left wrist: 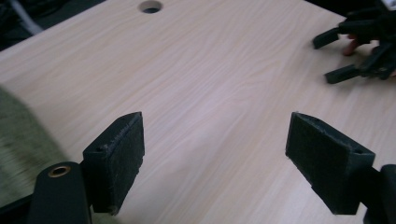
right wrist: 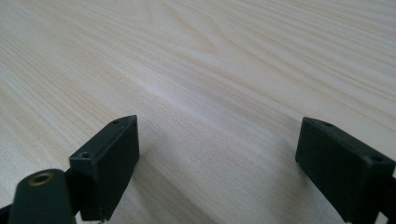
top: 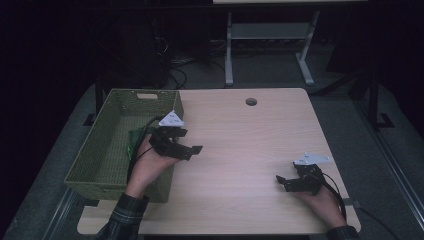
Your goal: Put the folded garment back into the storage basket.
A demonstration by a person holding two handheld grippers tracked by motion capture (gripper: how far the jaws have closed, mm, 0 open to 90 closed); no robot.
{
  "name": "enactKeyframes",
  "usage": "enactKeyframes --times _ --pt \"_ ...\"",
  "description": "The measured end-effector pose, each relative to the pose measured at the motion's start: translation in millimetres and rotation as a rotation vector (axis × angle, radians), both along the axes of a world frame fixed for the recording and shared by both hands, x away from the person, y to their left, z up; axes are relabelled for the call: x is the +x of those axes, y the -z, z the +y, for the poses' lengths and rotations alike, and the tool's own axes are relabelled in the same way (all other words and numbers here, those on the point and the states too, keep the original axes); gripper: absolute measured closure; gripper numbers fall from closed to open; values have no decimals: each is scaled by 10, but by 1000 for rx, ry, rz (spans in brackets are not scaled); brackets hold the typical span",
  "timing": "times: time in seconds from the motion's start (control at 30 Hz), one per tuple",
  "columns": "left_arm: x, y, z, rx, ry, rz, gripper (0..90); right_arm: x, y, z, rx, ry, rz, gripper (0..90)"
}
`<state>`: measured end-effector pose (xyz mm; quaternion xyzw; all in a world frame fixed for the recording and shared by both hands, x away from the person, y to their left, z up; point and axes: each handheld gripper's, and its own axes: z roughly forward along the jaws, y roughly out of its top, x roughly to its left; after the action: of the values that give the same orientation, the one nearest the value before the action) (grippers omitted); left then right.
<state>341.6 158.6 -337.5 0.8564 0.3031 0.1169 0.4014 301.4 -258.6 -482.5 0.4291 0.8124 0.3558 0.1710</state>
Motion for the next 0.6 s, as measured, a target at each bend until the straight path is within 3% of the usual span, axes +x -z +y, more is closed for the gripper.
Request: enactKeyframes --times 0.3,0.43,0.6 --pt "-93 289 -438 -19 56 -17 188 -3 -1 1 1 2 4 131" --pt "-113 381 -511 -9 62 -16 173 -2 -1 1 0 2 4 131" --pt "-153 574 -613 0 73 -50 156 -3 -2 3 1 6 8 126"
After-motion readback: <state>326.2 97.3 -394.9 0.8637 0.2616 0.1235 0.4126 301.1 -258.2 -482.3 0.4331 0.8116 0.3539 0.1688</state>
